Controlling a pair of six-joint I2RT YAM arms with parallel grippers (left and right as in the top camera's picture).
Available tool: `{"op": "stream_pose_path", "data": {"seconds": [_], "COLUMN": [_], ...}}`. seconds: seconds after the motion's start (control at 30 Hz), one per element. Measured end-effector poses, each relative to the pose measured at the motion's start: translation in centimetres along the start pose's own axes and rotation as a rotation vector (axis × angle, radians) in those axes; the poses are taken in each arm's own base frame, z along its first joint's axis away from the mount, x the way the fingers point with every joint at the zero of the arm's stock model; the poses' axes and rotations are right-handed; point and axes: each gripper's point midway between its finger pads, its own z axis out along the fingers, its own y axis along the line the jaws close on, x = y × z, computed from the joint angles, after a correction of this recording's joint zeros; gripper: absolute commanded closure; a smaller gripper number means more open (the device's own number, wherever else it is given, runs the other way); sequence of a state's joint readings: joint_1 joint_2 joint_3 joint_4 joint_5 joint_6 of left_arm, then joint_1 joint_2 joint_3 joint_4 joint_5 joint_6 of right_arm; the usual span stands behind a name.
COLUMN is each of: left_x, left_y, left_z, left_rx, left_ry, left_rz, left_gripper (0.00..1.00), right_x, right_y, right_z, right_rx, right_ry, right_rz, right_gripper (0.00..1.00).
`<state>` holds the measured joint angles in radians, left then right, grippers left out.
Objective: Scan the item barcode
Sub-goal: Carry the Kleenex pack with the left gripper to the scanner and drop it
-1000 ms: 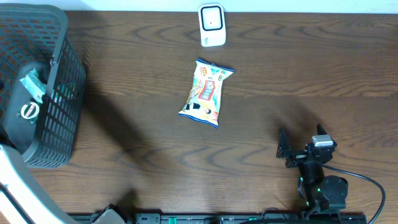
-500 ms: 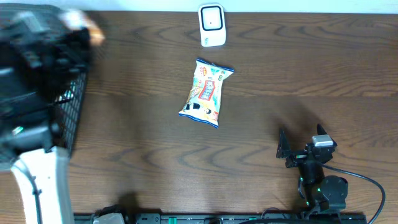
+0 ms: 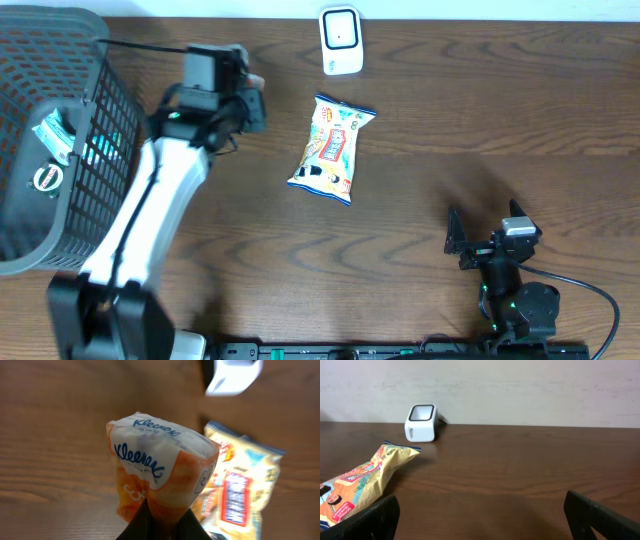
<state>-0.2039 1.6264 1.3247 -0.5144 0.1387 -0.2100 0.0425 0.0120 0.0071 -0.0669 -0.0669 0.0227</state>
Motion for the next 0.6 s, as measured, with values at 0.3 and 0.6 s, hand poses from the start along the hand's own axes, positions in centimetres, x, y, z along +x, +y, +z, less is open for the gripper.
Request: {"op": "stream_pose_path", "data": {"seconds": [0.3, 0.6], "left_x": [5.9, 7.0], "left_y": [-0.7, -0.5], "left_z": [6.3, 6.4], "left_rx": [-0.062, -0.077], "left_ry": [0.208, 0.252], "left_rz": [0.012, 0.001], "left_gripper": [0.75, 0.41], "right_x": [0.0, 0.0], "right_y": [0.0, 0.0], "right_z": [0.0, 0.0], "right_rx": [0.000, 0.000], "right_ry": [0.000, 0.000], "right_rz": [0.000, 0.000], "right_gripper": [0.01, 0.01]}}
